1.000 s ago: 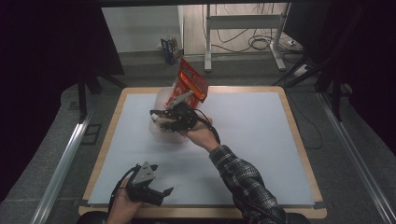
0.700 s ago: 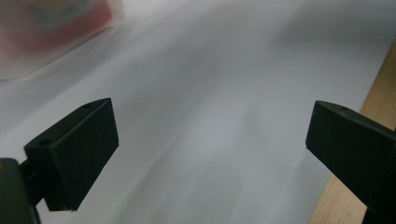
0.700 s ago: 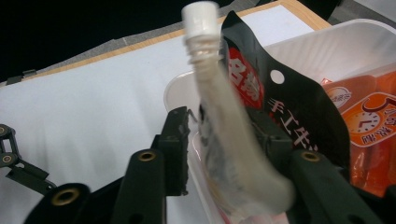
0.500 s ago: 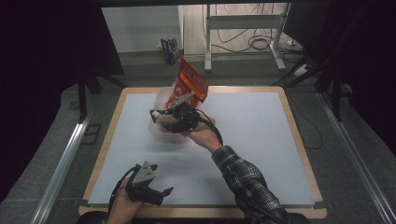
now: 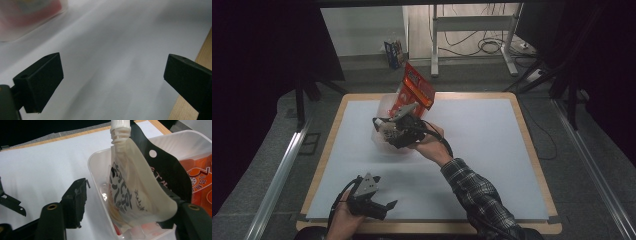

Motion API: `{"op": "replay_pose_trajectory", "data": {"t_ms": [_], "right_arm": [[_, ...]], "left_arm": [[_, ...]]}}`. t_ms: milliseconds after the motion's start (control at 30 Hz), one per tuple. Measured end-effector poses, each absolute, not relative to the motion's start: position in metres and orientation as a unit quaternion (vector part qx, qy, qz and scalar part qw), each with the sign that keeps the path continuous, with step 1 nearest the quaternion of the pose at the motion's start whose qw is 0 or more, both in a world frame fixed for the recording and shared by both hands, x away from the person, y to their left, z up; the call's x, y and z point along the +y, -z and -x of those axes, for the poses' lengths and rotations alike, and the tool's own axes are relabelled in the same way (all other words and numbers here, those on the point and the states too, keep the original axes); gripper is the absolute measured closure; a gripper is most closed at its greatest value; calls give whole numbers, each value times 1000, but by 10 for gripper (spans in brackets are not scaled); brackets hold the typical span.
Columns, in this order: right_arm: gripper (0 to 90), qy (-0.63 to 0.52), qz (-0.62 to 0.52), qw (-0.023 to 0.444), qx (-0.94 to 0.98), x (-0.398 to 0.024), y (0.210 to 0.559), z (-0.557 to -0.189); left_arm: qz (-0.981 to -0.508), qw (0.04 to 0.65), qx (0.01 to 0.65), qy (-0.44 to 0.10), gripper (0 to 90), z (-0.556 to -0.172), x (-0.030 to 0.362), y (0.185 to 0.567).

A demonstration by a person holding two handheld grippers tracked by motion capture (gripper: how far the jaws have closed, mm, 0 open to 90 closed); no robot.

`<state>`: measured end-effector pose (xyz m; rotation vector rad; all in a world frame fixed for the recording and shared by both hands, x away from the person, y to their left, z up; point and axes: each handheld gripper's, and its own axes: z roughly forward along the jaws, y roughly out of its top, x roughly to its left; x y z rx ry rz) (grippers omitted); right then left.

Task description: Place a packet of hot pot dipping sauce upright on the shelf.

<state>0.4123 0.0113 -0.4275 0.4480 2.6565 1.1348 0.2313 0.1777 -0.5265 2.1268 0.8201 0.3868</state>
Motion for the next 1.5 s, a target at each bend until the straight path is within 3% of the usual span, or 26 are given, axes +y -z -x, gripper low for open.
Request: {"op": "replay_pose_trajectory", "data": {"t_ms": [1300,1500], "right_arm": [[131,-399,-197,100,890,-41,422,-399],[63,-396,-197,113,890,-48,422,-393]], "left_arm": [[-847,394,320,-155,24,-232,175,528],[-849,391,319,-155,24,-231,174,529]]}}
